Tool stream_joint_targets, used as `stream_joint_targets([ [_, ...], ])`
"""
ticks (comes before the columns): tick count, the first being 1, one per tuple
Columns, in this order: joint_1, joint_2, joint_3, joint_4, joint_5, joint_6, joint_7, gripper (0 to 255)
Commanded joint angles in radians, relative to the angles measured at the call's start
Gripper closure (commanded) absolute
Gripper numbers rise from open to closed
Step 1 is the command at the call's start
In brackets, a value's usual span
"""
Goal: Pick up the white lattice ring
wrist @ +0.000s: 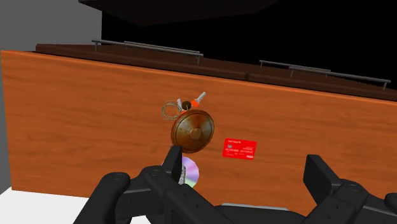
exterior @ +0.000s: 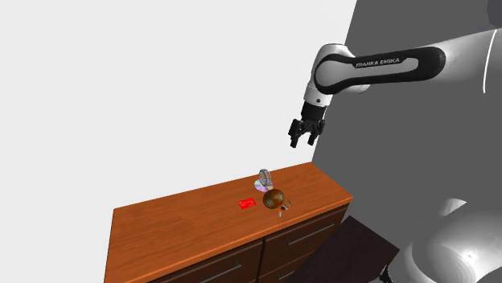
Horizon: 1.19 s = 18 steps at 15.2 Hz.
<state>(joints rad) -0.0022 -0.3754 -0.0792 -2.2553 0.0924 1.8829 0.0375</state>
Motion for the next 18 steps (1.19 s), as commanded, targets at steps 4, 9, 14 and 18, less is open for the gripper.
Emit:
stream_joint_targets([
  [4, -0.005, 0.175, -0.012, 0.051, 0.009, 0.103, -0.008, 0],
  [9, -0.012, 0.36, -0.025, 0.139, 0.024, 0.18, -0.02, 0],
  [14, -0.025, 0.55, -0.034, 0.256, 0.045, 0.23, -0.031, 0],
  [18, -0.039, 0.705, -0.037, 0.372, 0.061, 0.251, -0.038, 0],
])
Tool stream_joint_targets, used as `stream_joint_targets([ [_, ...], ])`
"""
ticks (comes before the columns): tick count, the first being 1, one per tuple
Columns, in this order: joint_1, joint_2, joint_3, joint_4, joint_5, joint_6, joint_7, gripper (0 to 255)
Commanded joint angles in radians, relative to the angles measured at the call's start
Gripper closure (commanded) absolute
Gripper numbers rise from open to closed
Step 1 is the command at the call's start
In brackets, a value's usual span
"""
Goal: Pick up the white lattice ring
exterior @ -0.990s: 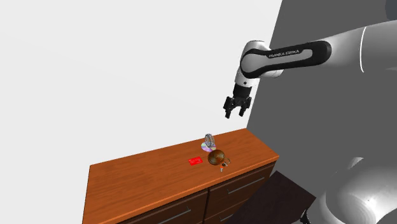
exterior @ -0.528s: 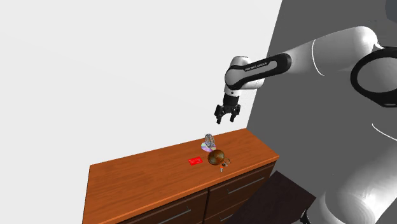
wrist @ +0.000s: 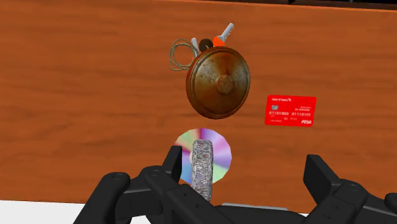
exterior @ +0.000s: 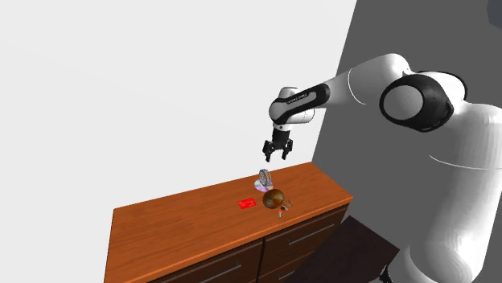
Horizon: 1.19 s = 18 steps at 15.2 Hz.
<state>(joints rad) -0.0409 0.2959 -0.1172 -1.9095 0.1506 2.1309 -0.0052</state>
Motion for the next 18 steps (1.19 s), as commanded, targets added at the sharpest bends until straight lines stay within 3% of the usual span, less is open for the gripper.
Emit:
stream_joint_targets([
  [1, -0.004, 0.073, 0.001, 0.059, 0.007, 0.006, 0.004, 0],
  [12, -0.062, 0.536, 0.002, 0.534, 0.035, -0.05, 0.02, 0],
  [18, -0.066, 0.588, 0.006, 0.55, 0.039, -0.015, 0.016, 0],
])
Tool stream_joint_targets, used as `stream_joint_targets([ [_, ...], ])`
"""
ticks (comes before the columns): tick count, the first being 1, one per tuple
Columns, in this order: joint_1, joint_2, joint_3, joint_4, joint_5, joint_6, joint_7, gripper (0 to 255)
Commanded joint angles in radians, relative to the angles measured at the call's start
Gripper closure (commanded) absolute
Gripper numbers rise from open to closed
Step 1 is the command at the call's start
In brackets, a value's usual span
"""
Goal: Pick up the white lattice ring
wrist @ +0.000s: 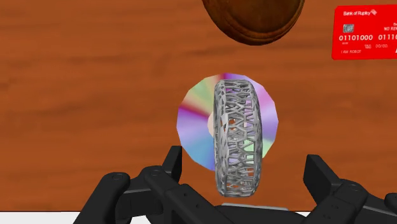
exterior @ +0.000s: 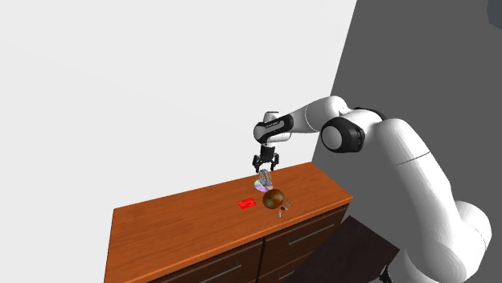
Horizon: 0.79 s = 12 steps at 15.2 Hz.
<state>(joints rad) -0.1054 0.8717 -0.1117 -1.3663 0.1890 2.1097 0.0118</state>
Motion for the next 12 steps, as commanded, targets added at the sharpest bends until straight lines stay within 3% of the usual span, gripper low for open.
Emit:
stream_joint_targets([
  [1, -0.002, 0.022, 0.002, 0.009, 0.002, 0.013, -0.002, 0],
  [4, -0.003, 0.036, 0.003, 0.013, 0.003, 0.024, -0.003, 0],
  [5, -0.002, 0.038, 0.003, 0.015, 0.003, 0.023, -0.003, 255],
  [12, -0.003, 0.04, 0.003, 0.016, 0.003, 0.024, -0.003, 255],
])
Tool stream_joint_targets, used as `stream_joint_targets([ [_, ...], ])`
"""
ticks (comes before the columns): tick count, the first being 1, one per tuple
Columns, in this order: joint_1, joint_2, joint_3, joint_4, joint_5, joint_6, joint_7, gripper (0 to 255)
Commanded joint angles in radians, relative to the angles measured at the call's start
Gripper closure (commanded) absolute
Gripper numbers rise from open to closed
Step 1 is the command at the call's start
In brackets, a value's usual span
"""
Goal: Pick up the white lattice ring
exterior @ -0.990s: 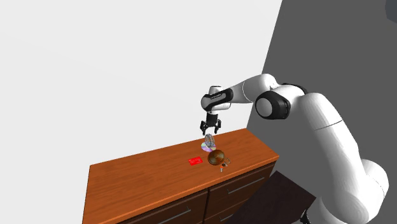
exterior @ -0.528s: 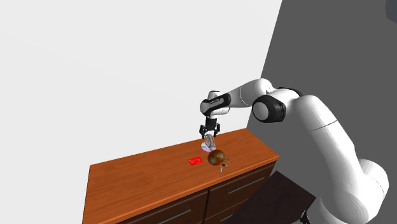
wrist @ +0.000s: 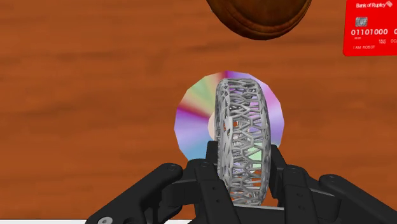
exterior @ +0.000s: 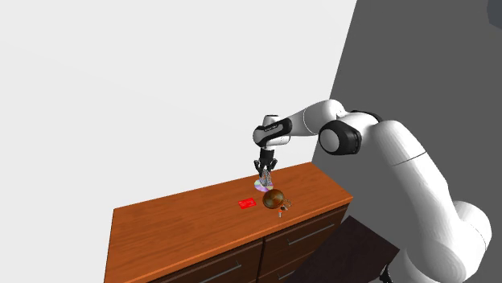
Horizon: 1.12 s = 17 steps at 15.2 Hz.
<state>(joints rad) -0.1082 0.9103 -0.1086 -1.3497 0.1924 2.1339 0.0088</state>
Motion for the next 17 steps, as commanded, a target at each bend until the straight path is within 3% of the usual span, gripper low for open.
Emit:
stream_joint_targets([
  [1, 0.0, 0.001, 0.0, -0.001, 0.0, 0.0, 0.0, 255],
  [17, 0.007, -0.129, -0.012, -0.013, -0.015, -0.117, 0.014, 255],
])
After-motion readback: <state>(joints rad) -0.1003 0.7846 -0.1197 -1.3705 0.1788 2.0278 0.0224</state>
